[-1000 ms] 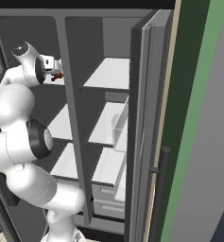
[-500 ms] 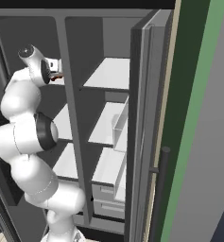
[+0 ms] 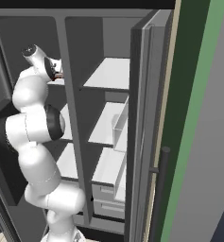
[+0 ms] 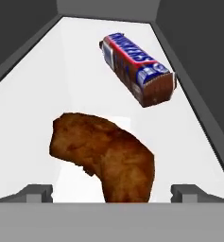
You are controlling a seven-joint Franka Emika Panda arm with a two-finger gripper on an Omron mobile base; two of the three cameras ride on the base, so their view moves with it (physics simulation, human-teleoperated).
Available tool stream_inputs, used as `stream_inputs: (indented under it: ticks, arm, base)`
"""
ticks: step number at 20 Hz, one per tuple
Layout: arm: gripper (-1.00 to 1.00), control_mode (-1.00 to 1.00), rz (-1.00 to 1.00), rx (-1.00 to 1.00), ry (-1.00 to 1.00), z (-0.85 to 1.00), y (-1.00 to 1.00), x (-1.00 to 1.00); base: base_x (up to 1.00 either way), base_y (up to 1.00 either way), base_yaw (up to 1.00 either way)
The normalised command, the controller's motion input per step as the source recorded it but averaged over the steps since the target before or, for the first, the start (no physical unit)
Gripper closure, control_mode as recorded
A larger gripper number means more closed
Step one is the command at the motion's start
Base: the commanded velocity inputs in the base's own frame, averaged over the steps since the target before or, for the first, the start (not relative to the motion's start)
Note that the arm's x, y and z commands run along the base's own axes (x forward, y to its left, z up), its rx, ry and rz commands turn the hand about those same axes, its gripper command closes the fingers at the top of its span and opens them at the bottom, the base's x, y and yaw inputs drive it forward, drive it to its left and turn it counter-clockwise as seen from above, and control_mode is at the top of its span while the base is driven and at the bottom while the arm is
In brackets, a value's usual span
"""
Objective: Pick up the frozen chicken drumstick from the freezer, place it on any shelf in the fridge, and close the fridge and freezer doors when done.
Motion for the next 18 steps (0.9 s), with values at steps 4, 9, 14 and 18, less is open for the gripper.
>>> stream_inputs:
  ticks: [4, 9, 14, 18]
  arm:
    - [-1.00, -1.00, -0.12, 0.00, 0.06, -0.11, 0.05, 0.42]
    - [-1.00, -1.00, -0.08, 0.00, 0.04, -0.17, 0.04, 0.26]
    - [-1.00, -1.00, -0.01, 0.00, 0.00, -0.42, 0.00, 0.00]
    - [1.00, -1.00, 0.00, 0.00, 0.00, -0.77, 0.00, -0.31]
  base:
    - [0.00, 0.00, 0.00]
    - [0.00, 0.00, 0.00]
    - [0.00, 0.00, 0.00]
    - [0.00, 0.00, 0.00]
